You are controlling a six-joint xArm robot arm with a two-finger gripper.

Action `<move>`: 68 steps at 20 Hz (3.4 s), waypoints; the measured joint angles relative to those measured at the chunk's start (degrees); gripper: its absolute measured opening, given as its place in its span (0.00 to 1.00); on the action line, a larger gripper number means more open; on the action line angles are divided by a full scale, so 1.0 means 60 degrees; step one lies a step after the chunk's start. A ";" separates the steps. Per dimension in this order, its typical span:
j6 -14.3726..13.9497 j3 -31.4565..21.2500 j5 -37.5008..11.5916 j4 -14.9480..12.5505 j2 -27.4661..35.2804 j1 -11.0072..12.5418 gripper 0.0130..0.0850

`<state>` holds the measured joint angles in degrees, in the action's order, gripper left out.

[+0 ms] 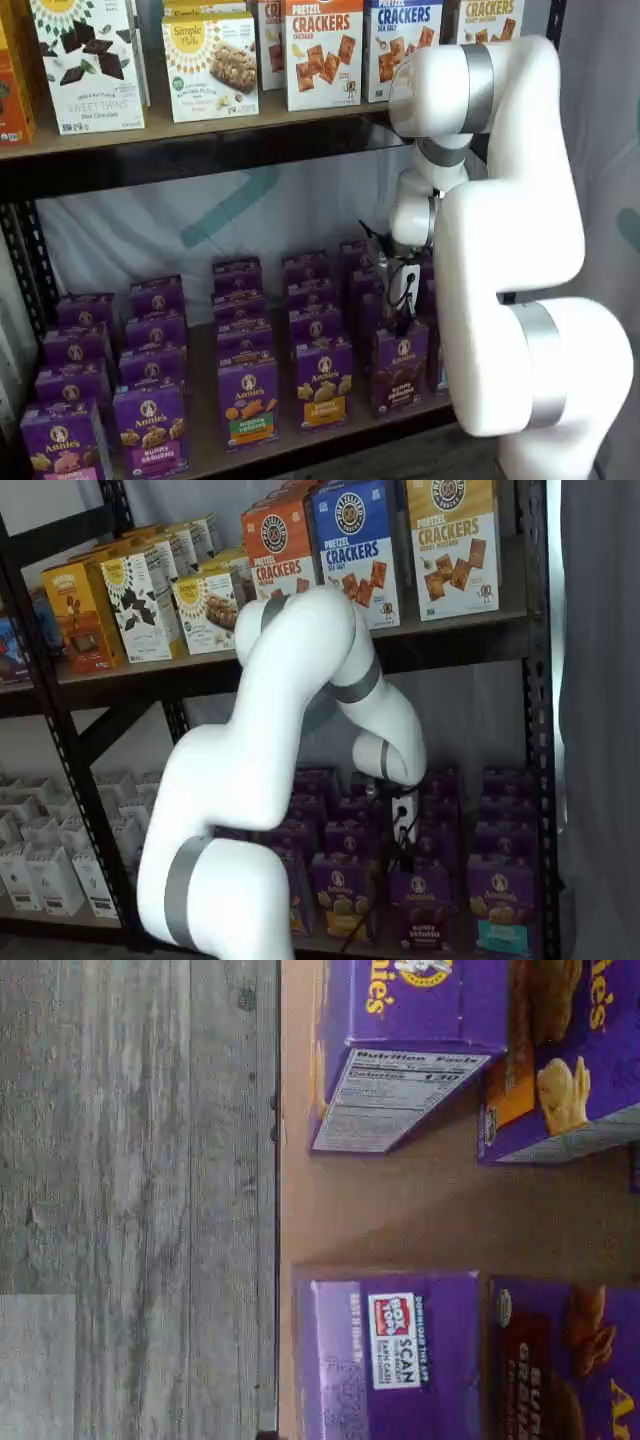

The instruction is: Pick up the purple box with a brown patch in the center, on the bottom shelf, the fifth box from the left

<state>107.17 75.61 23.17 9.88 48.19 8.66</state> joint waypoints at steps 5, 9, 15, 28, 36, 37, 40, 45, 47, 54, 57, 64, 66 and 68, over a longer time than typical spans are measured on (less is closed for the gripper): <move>-0.1610 -0.1512 -0.0156 -0.1463 -0.1091 -0.0318 1.00; -0.1782 -0.2252 -0.0349 -0.1434 -0.1600 -0.0522 1.00; -0.1767 -0.2660 -0.0491 -0.1218 -0.1848 -0.0704 1.00; -0.1070 -0.1400 0.0101 -0.0758 -0.1042 -0.0402 1.00; -0.1192 -0.0276 0.0676 -0.1057 -0.0162 -0.0240 1.00; -0.1196 -0.0170 0.0722 -0.1078 -0.0068 -0.0226 1.00; -0.1109 0.0116 0.0814 -0.1050 0.0192 -0.0164 1.00; -0.0746 0.0556 0.1004 -0.0774 0.0488 -0.0036 1.00; -0.0758 0.0729 0.1079 -0.0826 0.0606 0.0005 1.00; -0.1078 0.1394 0.1455 -0.1260 0.1138 0.0069 1.00; -0.1204 0.1514 0.1241 -0.1432 0.1342 0.0088 1.00; -0.1370 0.1657 0.0925 -0.1660 0.1640 0.0120 1.00; -0.1440 0.1667 0.0906 -0.1740 0.1673 0.0121 1.00; -0.1532 0.1581 0.0691 -0.1845 0.1682 0.0121 1.00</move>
<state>97.97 85.10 27.32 -1.19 58.28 9.39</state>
